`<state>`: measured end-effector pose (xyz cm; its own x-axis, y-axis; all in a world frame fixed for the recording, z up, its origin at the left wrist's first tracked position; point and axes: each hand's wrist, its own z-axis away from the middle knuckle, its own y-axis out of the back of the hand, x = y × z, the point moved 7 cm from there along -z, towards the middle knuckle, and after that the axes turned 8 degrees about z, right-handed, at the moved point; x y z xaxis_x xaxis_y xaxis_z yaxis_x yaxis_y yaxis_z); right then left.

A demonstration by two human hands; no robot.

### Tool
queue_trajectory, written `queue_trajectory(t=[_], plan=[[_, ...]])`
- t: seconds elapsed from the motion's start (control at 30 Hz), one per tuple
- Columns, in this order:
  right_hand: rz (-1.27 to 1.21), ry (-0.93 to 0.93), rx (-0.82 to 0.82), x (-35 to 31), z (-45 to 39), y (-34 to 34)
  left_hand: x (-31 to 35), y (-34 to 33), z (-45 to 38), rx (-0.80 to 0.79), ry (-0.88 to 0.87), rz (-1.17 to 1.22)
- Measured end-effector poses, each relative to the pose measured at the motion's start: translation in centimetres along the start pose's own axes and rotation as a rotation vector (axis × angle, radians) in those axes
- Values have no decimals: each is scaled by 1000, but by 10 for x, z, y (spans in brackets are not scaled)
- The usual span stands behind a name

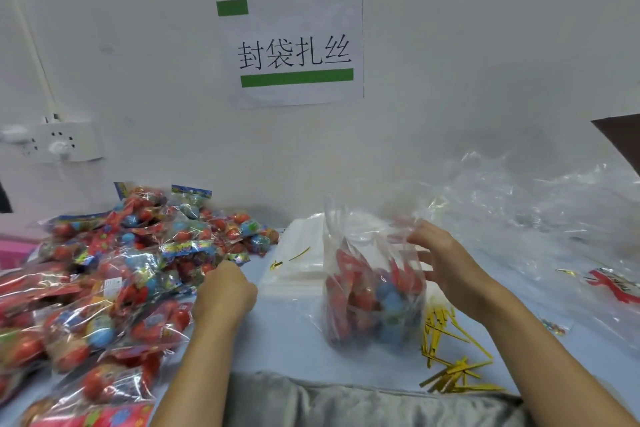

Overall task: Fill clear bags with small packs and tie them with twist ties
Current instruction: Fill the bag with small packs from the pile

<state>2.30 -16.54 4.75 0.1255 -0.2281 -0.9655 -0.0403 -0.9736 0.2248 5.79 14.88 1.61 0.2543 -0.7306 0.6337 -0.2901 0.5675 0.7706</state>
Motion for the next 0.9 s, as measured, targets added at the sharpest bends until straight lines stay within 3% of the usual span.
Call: queue_trajectory(t=[0.27,0.43,0.77,0.9], plan=[[12,-7,7,0,0,-1,11,-35,13,-233,18,-376],[37,-11,-5,1,-1,-2,13,-41,22,-255,30,-482],[63,-7,-9,-1,0,-3,11,-19,8,58,-27,-138],[72,-2,-9,-1,-1,-4,16,-20,1,105,-94,206]])
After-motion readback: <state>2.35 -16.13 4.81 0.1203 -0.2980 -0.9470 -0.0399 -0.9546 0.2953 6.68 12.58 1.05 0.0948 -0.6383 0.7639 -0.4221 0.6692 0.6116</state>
